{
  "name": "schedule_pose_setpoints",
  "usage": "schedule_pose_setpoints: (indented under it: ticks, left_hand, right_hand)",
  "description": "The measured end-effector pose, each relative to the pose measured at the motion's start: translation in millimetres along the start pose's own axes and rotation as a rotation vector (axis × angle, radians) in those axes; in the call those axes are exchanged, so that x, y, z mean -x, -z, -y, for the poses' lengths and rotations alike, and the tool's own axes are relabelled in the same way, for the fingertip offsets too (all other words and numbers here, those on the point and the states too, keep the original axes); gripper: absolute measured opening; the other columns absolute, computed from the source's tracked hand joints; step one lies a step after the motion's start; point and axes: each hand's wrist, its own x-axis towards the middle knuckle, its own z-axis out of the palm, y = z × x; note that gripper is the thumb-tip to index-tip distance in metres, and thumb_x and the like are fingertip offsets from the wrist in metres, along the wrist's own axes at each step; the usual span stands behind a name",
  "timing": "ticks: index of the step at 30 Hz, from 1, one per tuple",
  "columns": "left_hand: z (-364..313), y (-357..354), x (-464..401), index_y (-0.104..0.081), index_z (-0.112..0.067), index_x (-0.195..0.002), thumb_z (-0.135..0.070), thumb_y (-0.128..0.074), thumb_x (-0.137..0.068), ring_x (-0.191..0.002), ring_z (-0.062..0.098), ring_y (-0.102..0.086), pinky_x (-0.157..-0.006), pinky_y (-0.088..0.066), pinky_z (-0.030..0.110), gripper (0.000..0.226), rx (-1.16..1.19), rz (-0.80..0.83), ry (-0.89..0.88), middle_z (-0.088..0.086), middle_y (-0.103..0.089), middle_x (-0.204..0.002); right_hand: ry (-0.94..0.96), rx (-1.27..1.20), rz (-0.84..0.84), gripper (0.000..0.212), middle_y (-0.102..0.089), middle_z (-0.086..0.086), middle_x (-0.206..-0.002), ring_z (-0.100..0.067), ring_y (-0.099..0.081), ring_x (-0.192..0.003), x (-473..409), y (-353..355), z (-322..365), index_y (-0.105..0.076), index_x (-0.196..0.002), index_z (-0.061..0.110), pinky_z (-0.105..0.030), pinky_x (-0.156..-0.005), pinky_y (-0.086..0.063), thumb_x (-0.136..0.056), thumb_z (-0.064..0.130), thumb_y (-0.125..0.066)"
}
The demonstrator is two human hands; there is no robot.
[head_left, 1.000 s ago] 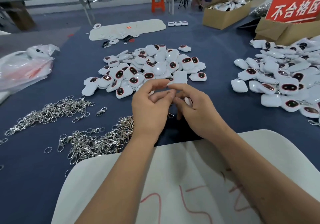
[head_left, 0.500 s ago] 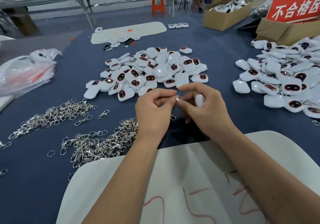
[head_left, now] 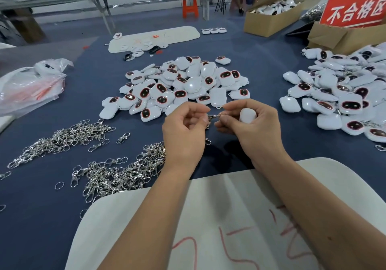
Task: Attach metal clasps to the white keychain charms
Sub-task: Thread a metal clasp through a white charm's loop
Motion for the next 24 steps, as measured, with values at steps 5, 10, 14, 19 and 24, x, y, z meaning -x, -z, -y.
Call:
schedule_pose_setpoints:
  ticks: [5, 10, 14, 19, 24]
  left_hand:
    - [-3.4, -4.0, 4.4, -0.074, -0.021, -0.085, -0.002, -0.071, -0.087, -0.078, 0.003, -0.063, -0.066, -0.045, 0.010, 0.019, -0.195, 0.059, -0.065, -0.006, -0.070, -0.084]
    - [-6.7, -5.3, 5.7, -0.075, -0.019, -0.084, -0.007, -0.077, -0.085, -0.082, 0.008, -0.064, -0.063, -0.045, 0.011, 0.012, -0.247, 0.096, -0.149, -0.004, -0.070, -0.087]
    - [-4.2, -5.5, 5.0, -0.074, -0.018, -0.084, -0.002, -0.073, -0.084, -0.076, 0.010, -0.062, -0.066, -0.047, 0.014, 0.015, -0.283, 0.111, -0.158, -0.003, -0.069, -0.085]
    - [0.4, -5.4, 3.4, -0.069, -0.017, -0.084, -0.011, -0.070, -0.092, -0.076, 0.013, -0.061, -0.069, -0.050, 0.030, 0.010, -0.345, 0.149, -0.156, -0.002, -0.067, -0.082]
    - [-2.3, -3.8, 1.8, -0.067, -0.010, -0.084, -0.003, -0.068, -0.091, -0.074, 0.012, -0.059, -0.068, -0.046, 0.019, 0.010, -0.218, 0.099, -0.165, -0.001, -0.066, -0.080]
  right_hand:
    - [0.150, 0.209, -0.069, 0.020, -0.077, -0.002, -0.082, -0.018, -0.078, -0.075, 2.3, 1.1, 2.3, -0.072, -0.096, 0.010, -0.031, -0.071, -0.064, -0.087, -0.007, -0.077]
    - [0.270, 0.468, -0.051, 0.026, -0.077, 0.008, -0.085, 0.002, -0.073, -0.082, 6.1, -4.1, 3.8, -0.071, -0.096, 0.013, -0.009, -0.073, -0.052, -0.085, -0.011, -0.072]
    - [0.315, 0.512, -0.053, 0.027, -0.077, 0.010, -0.085, 0.001, -0.072, -0.084, 7.4, -5.3, 3.9, -0.072, -0.099, 0.012, -0.007, -0.074, -0.049, -0.085, -0.011, -0.070]
    - [0.300, 0.442, -0.017, 0.026, -0.078, 0.007, -0.087, -0.002, -0.074, -0.087, 6.3, -2.9, 4.3, -0.072, -0.101, 0.010, -0.011, -0.078, -0.052, -0.086, -0.011, -0.071]
    - [0.160, 0.292, 0.060, 0.014, -0.077, 0.005, -0.083, -0.014, -0.075, -0.070, 4.7, -2.6, 5.4, -0.074, -0.105, 0.016, -0.030, -0.060, -0.060, -0.095, 0.006, -0.074]
